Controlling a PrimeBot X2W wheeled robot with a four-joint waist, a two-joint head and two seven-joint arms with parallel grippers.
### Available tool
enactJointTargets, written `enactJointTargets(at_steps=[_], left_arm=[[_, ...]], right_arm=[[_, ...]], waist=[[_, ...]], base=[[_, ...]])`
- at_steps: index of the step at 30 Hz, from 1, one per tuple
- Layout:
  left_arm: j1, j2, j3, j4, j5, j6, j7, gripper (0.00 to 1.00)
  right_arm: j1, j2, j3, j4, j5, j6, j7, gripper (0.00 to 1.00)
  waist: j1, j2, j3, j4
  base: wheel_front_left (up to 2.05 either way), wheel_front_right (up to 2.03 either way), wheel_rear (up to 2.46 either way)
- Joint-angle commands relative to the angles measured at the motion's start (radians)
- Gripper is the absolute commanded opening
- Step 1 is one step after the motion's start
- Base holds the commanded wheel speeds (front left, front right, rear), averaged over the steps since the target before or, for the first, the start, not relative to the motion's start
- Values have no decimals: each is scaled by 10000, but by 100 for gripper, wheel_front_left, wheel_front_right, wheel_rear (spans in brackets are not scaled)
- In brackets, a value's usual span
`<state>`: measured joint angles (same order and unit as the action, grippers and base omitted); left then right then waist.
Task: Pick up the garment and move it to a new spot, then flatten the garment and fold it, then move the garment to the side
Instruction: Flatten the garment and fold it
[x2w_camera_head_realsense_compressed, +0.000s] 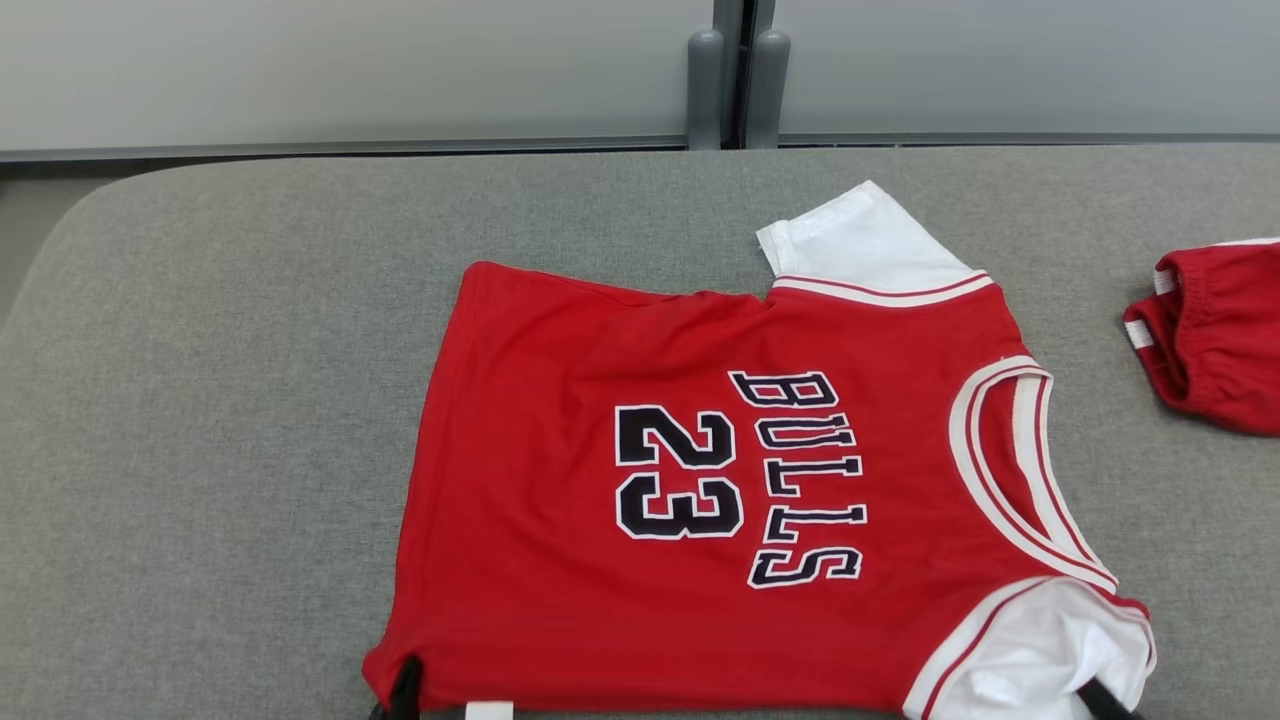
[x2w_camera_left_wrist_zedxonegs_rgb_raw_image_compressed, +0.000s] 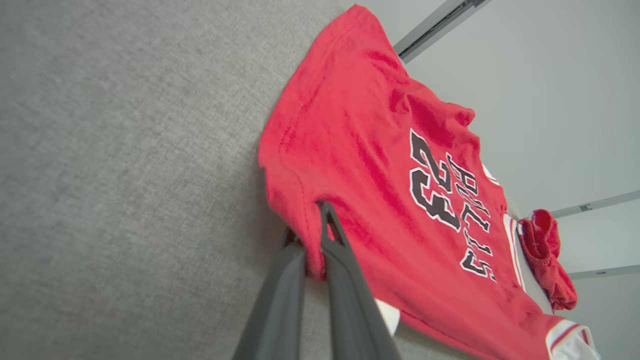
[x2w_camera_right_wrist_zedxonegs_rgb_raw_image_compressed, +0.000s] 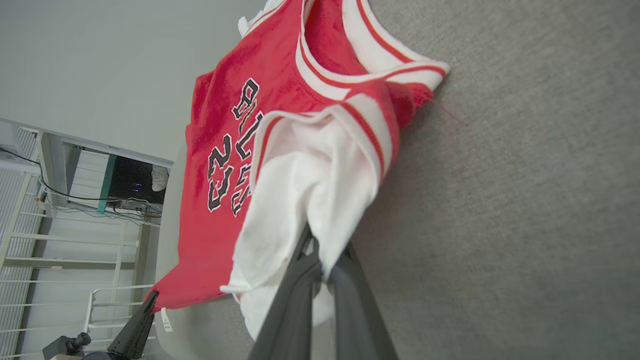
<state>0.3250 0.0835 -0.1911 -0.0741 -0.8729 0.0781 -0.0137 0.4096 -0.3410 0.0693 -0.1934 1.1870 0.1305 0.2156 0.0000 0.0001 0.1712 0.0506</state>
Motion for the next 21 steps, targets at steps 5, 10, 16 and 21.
enactJointTargets(at_steps=[5, 10, 16, 21], left_arm=[[-1074, 655, 9, -1424, 49, 673, 1408, 0], [-2685, 1643, -321, -1743, 524, 1169, 3247, 0], [-4363, 2146, -625, -1216, 758, 1416, 4600, 0], [-5215, 2375, -793, -777, 941, 1489, 5160, 0]], right_arm=[[-1275, -768, -252, -285, -378, 5, 895, 0], [-2635, -1326, -251, -274, -704, 5, 2392, 0], [-4152, -1378, 142, 19, -1220, 5, 4056, 9], [-5146, -1166, 95, 76, -1436, 5, 4615, 100]], waist=[[0, -1, 512, -55], [0, -1, 922, 70], [0, -1, 1438, 88], [0, -1, 1722, 35]], base=[[0, 0, 0], [0, 0, 0], [0, 0, 0], [0, 0, 0]])
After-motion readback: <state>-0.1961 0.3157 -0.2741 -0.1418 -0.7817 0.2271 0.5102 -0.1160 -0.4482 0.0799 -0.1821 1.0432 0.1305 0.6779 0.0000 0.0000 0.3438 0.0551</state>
